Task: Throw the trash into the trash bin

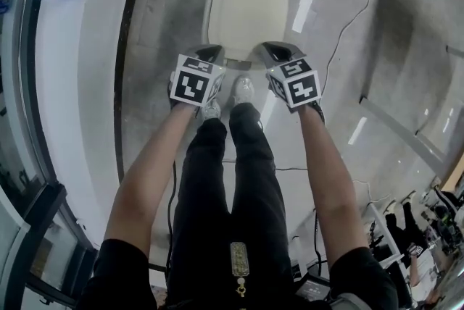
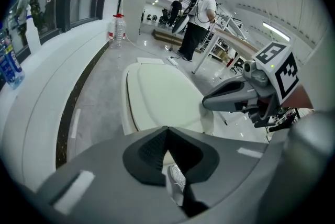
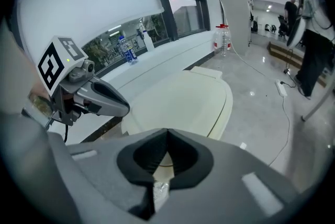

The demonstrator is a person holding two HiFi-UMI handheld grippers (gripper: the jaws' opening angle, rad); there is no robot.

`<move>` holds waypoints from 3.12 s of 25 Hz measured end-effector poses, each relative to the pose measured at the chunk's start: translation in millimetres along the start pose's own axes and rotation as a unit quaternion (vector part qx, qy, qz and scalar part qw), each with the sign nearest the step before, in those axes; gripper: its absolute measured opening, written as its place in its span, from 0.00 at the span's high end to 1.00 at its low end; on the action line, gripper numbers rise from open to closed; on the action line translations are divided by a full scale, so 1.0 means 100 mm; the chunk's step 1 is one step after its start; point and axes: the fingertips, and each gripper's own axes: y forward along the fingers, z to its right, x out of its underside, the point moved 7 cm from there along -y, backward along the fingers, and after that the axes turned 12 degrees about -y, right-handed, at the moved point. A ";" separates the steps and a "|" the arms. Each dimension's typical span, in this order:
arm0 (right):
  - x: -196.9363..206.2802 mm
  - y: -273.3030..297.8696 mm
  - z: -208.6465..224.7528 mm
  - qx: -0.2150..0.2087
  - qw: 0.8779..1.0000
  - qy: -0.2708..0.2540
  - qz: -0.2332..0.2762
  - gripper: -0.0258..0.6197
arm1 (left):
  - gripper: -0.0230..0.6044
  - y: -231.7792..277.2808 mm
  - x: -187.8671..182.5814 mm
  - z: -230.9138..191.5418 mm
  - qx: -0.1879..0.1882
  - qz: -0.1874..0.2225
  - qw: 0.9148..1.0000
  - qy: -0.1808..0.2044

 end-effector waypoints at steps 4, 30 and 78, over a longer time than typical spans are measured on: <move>0.09 0.07 0.01 0.005 1.000 0.012 -0.010 0.96 | 0.96 0.09 0.03 -0.01 -0.001 -0.015 1.000 -0.003; -0.78 -1.29 -0.54 0.064 0.990 0.051 0.117 0.96 | 0.96 -1.22 -0.57 0.46 0.062 0.082 0.993 0.050; -0.47 -6.21 -3.55 0.098 0.889 -0.036 0.446 0.96 | 0.96 -5.46 1.30 4.10 0.119 0.344 0.915 0.171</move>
